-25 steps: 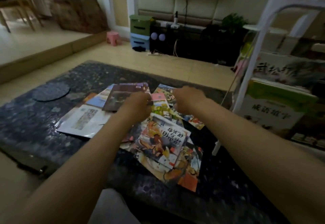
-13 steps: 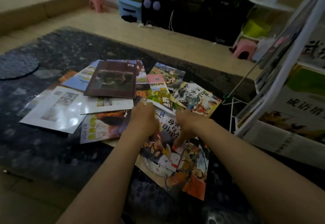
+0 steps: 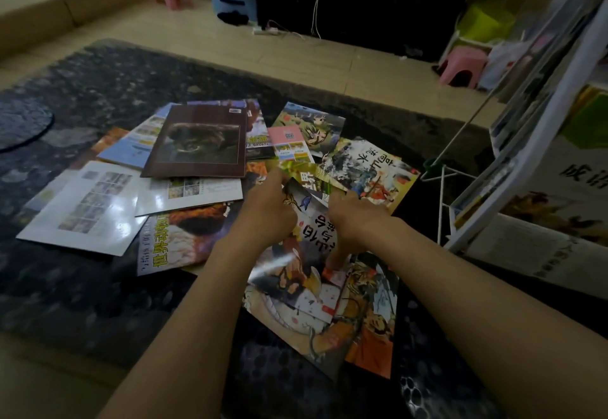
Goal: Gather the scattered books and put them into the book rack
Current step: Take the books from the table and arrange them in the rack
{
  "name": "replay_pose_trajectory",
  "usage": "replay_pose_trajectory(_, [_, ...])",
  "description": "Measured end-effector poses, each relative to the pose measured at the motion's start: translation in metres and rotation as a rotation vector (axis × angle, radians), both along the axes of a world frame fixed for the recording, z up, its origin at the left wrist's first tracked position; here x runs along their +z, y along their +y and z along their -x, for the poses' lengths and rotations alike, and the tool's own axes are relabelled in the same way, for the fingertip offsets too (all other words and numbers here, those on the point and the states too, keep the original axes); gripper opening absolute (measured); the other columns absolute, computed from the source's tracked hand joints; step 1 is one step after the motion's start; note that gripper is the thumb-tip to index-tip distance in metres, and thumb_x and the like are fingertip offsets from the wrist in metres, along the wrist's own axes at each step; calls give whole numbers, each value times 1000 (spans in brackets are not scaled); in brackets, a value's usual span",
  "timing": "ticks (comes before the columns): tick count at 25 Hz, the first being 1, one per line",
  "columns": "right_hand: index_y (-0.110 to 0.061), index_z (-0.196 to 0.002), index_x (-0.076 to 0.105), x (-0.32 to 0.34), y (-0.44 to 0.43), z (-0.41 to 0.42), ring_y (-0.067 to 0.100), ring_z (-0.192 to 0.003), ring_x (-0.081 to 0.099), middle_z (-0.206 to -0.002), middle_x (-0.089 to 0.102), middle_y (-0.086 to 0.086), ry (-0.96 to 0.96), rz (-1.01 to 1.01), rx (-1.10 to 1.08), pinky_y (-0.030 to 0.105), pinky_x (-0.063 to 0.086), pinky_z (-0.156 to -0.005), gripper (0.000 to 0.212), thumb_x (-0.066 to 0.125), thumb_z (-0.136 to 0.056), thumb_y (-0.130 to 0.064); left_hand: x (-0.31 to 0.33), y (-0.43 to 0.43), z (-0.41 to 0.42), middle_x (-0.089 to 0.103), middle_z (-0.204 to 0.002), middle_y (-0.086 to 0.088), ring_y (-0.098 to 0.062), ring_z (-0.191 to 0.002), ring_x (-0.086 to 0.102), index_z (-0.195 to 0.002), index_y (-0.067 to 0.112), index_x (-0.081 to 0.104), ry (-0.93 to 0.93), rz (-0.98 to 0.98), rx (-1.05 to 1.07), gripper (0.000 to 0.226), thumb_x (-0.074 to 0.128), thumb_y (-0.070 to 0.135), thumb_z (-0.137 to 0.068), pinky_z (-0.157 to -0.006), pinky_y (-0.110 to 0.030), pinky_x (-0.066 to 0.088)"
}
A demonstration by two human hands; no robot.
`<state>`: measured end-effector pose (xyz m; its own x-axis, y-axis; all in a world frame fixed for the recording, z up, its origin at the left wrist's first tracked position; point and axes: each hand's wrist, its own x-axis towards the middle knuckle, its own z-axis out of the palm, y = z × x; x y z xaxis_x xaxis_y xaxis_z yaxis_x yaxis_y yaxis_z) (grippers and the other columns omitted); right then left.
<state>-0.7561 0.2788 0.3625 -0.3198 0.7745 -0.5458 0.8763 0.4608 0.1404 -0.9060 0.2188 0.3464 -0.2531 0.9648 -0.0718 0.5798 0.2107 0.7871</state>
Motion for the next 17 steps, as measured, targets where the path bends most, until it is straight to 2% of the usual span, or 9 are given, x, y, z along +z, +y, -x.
replay_pose_trajectory(3, [-11, -146, 24, -1, -2, -3, 42, -126, 45, -142, 36, 19, 31, -6, 5, 55, 45, -96, 119, 92, -57, -52, 0, 0, 1, 63, -96, -8, -26, -82, 63, -103, 24, 49, -63, -28, 10, 37, 52, -5, -80, -72, -48, 57])
replay_pose_trajectory(6, [-15, -142, 30, 0, -5, -11, 38, -124, 47, -139, 40, 15, 90, -1, 9, 50, 49, -94, 114, 90, -56, -58, 1, -2, 1, 64, -94, -6, -28, -81, 65, -100, 22, 51, -141, -71, 12, 35, 52, -7, -81, -68, -51, 56])
replay_pose_trajectory(9, [-24, -135, 36, 4, -4, -22, 29, -115, 52, -131, 47, 7, 225, 21, -9, 43, 50, -91, 97, 87, -60, -59, 4, -3, 4, 61, -98, 4, -13, -85, 61, -105, 21, 52, -151, -119, 48, 37, 53, -8, -82, -74, -45, 57])
replay_pose_trajectory(12, [-26, -122, 40, 10, 0, -25, 26, -109, 54, -124, 51, 4, 374, -15, -47, 45, 52, -90, 82, 88, -62, -52, 8, -3, 7, 61, -95, 6, -14, -88, 60, -101, 24, 51, -166, -181, 145, 36, 53, -6, -81, -67, -33, 51])
replay_pose_trajectory(14, [-25, -115, 40, 14, 4, -24, 26, -107, 53, -122, 50, 5, 466, -90, -54, 42, 52, -86, 75, 90, -63, -46, 11, -4, 9, 62, -94, 1, -18, -87, 61, -101, 24, 49, -231, -223, 189, 37, 52, -6, -81, -63, -30, 49])
replay_pose_trajectory(17, [-20, -122, 42, 23, 7, -21, 21, -100, 54, -120, 52, 5, 780, -125, -206, 31, 51, -73, 70, 87, -70, -28, 14, -6, 12, 63, -95, -6, -18, -75, 64, -115, 26, 47, -424, -281, 240, 47, 52, -9, -84, -55, -27, 52])
